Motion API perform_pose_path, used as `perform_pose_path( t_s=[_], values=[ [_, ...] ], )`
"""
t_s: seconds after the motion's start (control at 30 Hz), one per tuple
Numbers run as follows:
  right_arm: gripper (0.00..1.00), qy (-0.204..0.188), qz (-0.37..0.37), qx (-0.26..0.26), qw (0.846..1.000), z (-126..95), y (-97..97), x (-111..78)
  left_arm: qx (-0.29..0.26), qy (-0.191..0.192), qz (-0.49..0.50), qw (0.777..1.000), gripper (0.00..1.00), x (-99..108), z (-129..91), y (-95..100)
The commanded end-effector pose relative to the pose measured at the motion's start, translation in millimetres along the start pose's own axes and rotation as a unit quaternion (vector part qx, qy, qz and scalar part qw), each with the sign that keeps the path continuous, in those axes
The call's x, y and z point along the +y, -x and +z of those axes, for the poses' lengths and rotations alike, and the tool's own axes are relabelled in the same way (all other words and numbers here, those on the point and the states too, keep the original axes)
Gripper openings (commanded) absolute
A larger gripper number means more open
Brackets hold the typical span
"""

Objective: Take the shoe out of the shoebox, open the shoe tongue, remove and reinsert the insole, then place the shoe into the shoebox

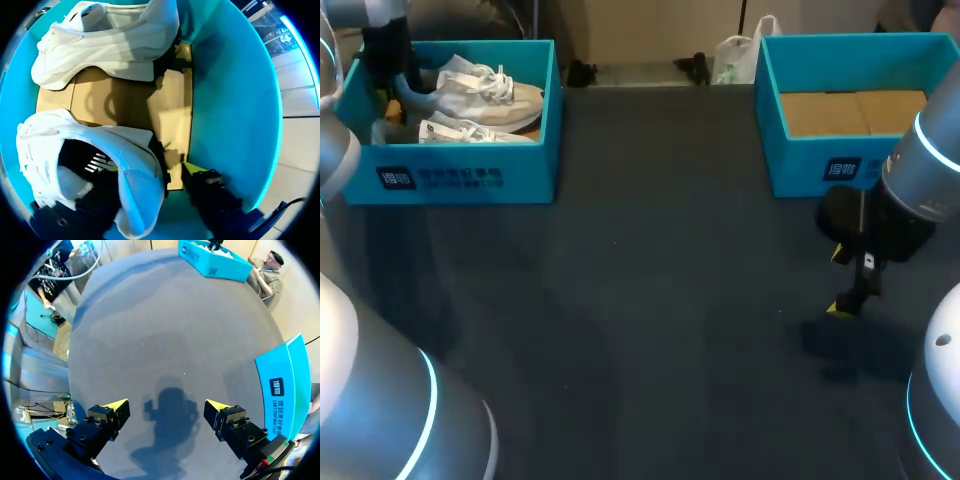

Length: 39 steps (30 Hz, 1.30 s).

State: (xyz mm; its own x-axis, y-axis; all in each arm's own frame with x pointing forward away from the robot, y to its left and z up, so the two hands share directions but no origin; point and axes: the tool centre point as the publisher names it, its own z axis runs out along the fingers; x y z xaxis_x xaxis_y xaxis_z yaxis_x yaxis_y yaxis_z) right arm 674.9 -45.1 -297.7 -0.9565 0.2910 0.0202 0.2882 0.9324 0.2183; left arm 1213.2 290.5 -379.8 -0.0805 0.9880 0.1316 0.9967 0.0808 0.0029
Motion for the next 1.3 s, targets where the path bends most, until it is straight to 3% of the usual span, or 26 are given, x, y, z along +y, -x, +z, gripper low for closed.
perform_pose_path(
  t_s=[0.03, 0.47, 0.73, 0.93, 1.3],
  values=[
    [1.0, 0.0, 0.0, -0.001, 1.0, 0, -0.9, -0.1, -0.02, -0.038, 0.008, 0.999, 1.0, 6, -12, -6.3],
    [1.0, 0.0, 0.0, -0.001, 1.0, 0, -0.9, -0.1, -0.041, -0.017, 0.028, 0.999, 1.0, -22, -74, 6.3],
    [1.0, 0.0, 0.0, -0.001, 1.0, 0, -0.9, -0.1, -0.034, -0.007, 0.03, 0.999, 1.0, -61, -102, -2.7],
    [1.0, 0.0, 0.0, -0.001, 1.0, 0, -0.9, -0.1, -0.027, -0.02, 0.032, 0.999, 1.0, -94, -114, -10.2],
    [1.0, 0.0, 0.0, -0.001, 1.0, 0, -0.9, -0.1, -0.027, -0.02, 0.032, 0.999, 1.0, -94, -114, -10.2]
  ],
)
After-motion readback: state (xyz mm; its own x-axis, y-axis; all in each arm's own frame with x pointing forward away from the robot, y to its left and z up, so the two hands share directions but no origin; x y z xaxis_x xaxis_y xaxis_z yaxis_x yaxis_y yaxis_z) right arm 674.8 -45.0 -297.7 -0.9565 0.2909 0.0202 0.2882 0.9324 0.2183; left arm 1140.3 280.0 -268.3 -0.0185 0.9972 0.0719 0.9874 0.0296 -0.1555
